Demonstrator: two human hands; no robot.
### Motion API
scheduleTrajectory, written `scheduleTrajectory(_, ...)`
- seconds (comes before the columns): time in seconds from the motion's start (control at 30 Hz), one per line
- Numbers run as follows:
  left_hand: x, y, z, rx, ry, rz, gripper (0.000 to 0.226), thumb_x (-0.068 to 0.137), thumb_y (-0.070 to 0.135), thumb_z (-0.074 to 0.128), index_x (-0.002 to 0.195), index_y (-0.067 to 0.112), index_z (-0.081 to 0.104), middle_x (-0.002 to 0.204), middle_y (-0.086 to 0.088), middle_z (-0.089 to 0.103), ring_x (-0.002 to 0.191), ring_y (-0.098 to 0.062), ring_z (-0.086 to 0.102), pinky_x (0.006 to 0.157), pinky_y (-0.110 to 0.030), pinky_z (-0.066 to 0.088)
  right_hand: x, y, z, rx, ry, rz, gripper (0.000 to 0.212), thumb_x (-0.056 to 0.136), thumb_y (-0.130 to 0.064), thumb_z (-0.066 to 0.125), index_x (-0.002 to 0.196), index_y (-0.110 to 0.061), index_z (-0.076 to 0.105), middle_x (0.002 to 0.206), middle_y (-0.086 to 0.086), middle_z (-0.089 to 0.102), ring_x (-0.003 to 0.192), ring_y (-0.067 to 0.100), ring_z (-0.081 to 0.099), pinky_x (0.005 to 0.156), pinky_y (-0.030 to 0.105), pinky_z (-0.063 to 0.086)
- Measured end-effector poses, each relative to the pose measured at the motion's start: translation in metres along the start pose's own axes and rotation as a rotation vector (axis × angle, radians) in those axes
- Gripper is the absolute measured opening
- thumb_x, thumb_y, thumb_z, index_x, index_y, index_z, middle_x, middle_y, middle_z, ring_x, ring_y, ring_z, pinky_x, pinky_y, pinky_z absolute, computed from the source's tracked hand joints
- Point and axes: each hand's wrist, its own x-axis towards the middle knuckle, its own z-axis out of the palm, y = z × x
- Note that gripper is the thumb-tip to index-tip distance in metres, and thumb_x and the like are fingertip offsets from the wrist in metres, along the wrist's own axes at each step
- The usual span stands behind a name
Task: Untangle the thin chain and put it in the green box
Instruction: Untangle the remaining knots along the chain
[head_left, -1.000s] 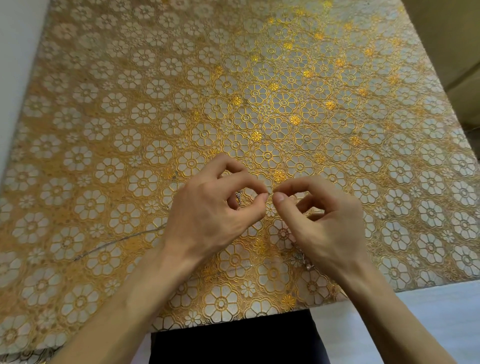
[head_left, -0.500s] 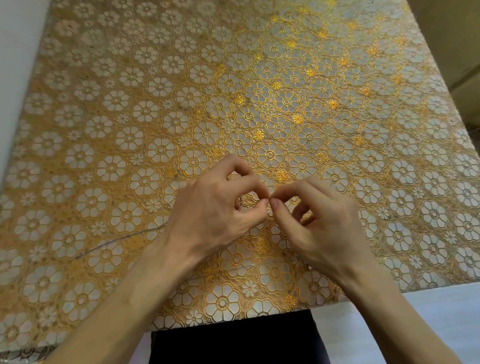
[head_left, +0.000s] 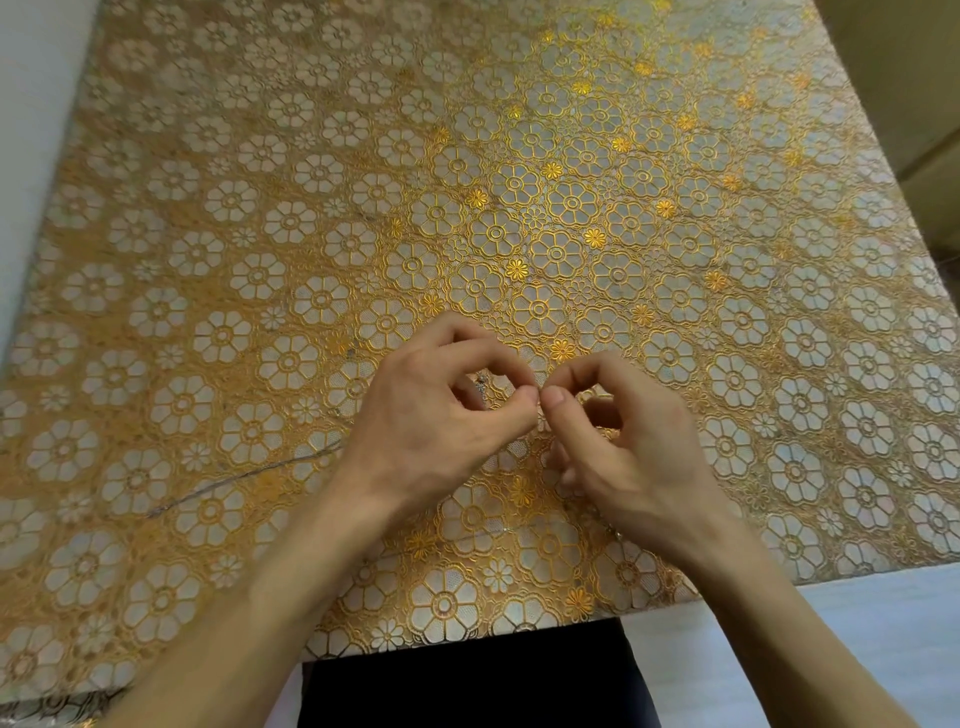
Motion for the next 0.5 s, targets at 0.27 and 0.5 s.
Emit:
scheduleTrajectory(0.27,0.001,-0.004,-0.01,-0.143,-0.023,-0.134,0.01,0.073,0.044,0.074,0.082,0.039,0.074,0.101,0.019,0.064,0.069,-0.013,0.065,0.061,-0.019,0.048,-0.005,-0.005,-0.003,0.229,0.039,0.127,0.008,0.095,-0.019,0.068,0.088,-0.023,0.067,0.068,0.0,0.065,0.053,0.016,0.065,0.047,0.027,0.051)
scheduleTrajectory(0.5,0.002,0.001,-0.01,-0.108,-0.094,-0.124,0.006,0.074,0.042,0.073,0.077,0.037,0.075,0.1,0.022,0.061,0.071,-0.008,0.066,0.062,-0.012,0.045,-0.002,-0.004,-0.004,-0.097,0.114,-0.197,0.009,0.091,-0.024,0.072,0.099,-0.027,0.075,0.094,-0.016,0.069,0.062,0.013,0.067,0.054,0.025,0.053)
